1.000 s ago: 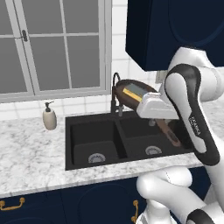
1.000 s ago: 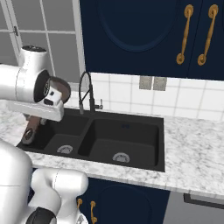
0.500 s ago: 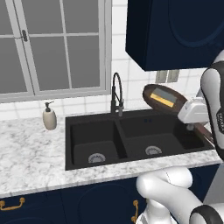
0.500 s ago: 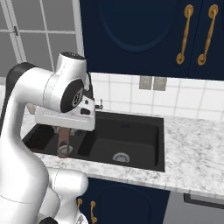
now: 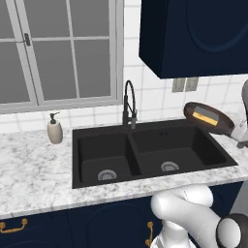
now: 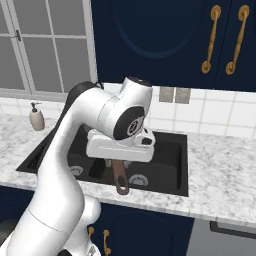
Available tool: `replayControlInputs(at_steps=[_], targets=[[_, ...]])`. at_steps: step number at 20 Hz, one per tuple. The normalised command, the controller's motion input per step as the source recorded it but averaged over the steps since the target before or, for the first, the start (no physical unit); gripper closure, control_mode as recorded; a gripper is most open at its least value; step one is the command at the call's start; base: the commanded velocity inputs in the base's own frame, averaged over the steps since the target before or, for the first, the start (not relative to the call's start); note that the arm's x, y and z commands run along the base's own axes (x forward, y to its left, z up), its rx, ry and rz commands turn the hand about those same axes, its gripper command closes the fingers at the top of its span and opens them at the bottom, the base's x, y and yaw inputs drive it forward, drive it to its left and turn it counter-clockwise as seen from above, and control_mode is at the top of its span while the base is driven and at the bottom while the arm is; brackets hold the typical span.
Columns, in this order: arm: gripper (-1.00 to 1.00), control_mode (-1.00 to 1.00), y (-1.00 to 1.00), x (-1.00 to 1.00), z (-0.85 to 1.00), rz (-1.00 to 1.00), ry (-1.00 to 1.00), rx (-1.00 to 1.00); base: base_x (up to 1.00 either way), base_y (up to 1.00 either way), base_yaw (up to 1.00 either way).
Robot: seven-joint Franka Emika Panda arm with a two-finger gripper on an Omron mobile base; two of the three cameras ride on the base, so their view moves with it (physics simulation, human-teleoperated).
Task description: Pick the pan and sponge and place them into the sink. Then turn on the water.
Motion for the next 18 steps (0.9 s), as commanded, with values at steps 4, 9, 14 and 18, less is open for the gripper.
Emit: replayControlInputs(at_steps=[4, 9, 14, 18], targets=[[1.00, -1.00, -0.86, 0.37, -0.65, 0.19, 0.00, 0.00, 0.00, 0.00, 0.00], [1.00, -1.00, -0.52, 0.70, -0.16, 0.23, 0.00, 0.00, 0.00, 0.00, 0.00], [1.00, -1.00, -0.29, 0.67, -0.22, 0.22, -0.01, 0.00, 0.00, 0.00, 0.00], [1.00, -1.00, -0.05, 0.52, -0.59, 0.13, -0.03, 0.00, 0.00, 0.00, 0.00]])
